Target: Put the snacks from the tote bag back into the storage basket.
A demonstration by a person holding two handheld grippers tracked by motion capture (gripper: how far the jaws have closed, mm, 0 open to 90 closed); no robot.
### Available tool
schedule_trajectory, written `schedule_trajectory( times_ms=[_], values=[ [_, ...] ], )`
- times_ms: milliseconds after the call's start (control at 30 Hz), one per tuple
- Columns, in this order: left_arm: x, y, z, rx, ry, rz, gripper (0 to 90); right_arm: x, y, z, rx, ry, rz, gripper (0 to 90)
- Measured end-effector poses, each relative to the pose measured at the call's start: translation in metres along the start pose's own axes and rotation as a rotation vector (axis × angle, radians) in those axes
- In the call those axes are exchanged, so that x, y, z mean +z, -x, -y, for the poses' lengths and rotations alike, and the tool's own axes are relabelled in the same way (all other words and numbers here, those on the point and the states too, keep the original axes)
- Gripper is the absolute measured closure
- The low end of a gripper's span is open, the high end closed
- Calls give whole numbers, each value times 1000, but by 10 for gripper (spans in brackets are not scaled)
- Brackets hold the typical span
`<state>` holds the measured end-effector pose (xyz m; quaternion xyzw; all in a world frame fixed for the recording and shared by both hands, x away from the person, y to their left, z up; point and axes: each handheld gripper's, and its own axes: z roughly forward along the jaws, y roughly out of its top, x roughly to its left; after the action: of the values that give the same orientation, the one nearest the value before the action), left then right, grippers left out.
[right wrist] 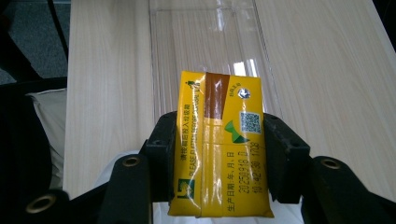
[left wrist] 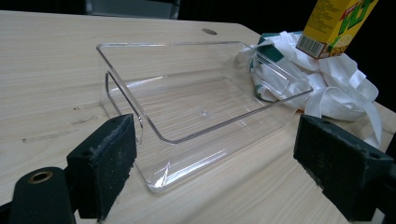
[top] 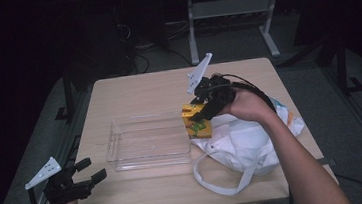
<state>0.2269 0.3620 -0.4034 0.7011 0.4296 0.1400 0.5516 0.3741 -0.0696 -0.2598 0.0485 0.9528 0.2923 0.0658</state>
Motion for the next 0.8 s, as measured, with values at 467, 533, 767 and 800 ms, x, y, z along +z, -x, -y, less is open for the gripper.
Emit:
schedule_trajectory(
  times_ms=[467, 533, 767, 800],
  values=[
    [0, 0, 0, 8, -7, 1, 126, 17, -2, -18, -25, 3, -38, 519],
    [0, 0, 0, 8, -4, 2, 126, 19, -2, -21, -36, 4, -37, 519],
    [0, 0, 0, 5, -1, 2, 126, 26, -4, -30, -52, 11, -49, 520],
    [0, 0, 0, 6, -3, 2, 126, 27, -5, -32, -55, 9, -52, 520]
  ],
)
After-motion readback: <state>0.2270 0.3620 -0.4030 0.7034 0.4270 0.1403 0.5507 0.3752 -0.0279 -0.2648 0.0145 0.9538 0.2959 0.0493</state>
